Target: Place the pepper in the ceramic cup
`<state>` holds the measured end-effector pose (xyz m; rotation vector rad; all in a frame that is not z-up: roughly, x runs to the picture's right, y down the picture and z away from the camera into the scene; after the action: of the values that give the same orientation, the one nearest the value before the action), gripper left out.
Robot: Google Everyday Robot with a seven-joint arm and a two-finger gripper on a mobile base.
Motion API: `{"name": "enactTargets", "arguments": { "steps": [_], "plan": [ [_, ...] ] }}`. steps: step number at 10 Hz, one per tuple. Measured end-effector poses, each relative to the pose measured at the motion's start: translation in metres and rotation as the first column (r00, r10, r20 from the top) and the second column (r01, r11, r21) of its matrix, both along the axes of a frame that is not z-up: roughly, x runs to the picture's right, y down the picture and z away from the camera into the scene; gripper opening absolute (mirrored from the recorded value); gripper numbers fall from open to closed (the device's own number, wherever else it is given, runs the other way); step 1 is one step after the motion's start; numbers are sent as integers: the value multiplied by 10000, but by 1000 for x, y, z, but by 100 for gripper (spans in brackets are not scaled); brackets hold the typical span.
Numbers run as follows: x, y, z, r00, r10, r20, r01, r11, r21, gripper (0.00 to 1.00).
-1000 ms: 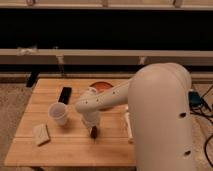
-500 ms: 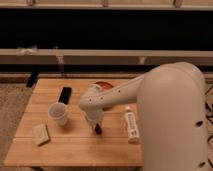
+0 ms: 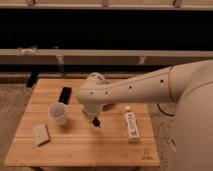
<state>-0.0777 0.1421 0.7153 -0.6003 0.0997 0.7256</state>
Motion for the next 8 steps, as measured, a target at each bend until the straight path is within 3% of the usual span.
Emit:
{"name": "enactTargets", "arguments": {
  "steps": [3, 5, 8],
  "plan": [
    [-38, -15, -10, 9803, -828, 1791, 747, 9959, 516, 0],
    [-68, -29, -11, 9526, -1011, 2869, 852, 9941, 672, 0],
    [-107, -46, -23, 9088, -1304, 3964, 991, 9902, 985, 0]
  ]
}}
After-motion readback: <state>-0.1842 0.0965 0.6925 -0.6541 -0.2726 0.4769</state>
